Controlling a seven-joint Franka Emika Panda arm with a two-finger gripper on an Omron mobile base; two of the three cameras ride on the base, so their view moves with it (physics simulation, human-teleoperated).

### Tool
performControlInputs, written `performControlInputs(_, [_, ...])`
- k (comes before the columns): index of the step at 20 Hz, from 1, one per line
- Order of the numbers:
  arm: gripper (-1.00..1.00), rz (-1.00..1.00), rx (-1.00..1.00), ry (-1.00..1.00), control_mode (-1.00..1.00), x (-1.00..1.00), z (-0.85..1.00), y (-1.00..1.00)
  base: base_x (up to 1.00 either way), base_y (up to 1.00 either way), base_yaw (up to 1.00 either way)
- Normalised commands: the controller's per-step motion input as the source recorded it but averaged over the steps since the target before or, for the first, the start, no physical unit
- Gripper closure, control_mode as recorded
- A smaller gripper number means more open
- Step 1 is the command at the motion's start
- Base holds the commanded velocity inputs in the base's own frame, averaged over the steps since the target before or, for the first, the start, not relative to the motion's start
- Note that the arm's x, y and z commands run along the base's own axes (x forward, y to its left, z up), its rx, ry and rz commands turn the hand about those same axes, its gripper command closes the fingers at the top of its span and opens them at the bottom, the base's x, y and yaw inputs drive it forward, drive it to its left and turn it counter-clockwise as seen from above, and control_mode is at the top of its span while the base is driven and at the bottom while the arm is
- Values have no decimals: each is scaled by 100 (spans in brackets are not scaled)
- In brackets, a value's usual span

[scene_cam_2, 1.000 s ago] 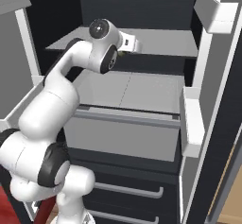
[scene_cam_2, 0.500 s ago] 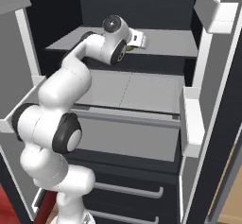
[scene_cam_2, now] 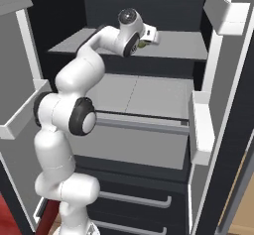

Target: Move the tacos and lemon from the second highest shelf to the top shelf to make space. Then, place the pitcher from the counter on the cleared second highest shelf.

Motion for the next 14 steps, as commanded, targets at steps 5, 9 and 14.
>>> performControlInputs(5, [-100,0,0,-16,-100,51,-63,0,0,0,0])
performControlInputs(9, [-100,0,0,-29,-100,12,-75,0,0,0,0])
performControlInputs(14, [-100,0,-3,-16,-100,-16,-52,14,0,0,0])
